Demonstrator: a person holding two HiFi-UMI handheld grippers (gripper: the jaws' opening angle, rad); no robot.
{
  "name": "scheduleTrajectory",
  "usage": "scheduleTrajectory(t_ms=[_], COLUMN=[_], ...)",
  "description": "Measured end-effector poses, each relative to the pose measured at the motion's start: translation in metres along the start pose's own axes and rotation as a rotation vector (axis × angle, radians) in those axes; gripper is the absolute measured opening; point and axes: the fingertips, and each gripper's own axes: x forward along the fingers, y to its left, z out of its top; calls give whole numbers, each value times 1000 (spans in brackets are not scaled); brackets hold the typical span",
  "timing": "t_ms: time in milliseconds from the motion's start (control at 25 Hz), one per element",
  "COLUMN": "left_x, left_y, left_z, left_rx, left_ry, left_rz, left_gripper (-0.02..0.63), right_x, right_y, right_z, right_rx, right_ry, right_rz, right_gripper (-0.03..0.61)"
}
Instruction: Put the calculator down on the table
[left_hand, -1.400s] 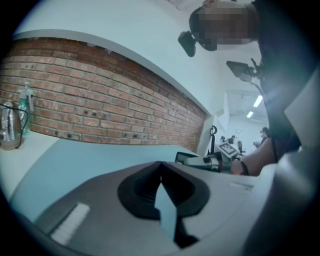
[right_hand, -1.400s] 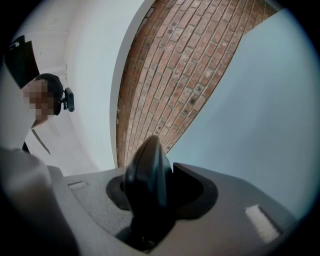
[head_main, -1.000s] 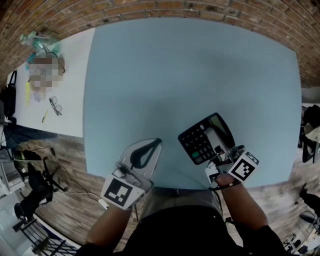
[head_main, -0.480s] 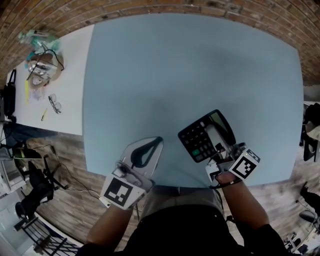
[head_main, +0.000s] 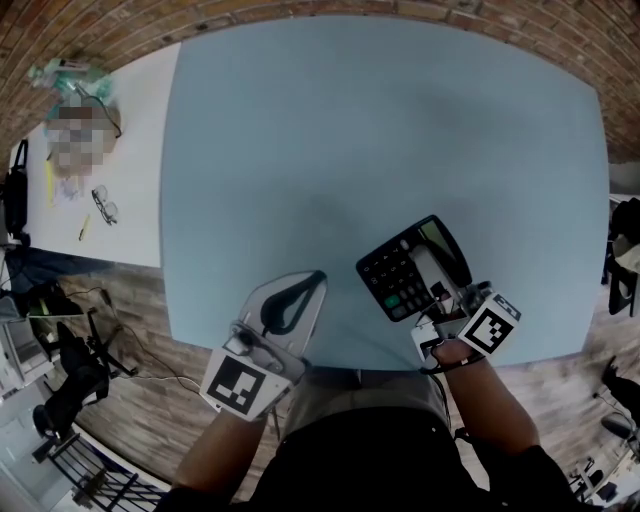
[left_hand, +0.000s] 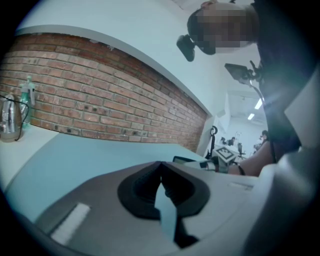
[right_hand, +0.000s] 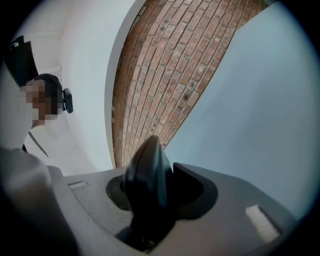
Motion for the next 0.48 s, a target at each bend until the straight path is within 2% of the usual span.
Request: scheduleTrajectory(t_ms=[480], left_x=[-5], left_y=[-4], left_z=[-11], left_rx=[-16], left_ry=[14], left_rz=[15], left_gripper=[-15], right_x=[1], right_y=[-8], right_z=[-7], right_rx=[0], right_ry=[15], right_rz=[-4], right_gripper=[137])
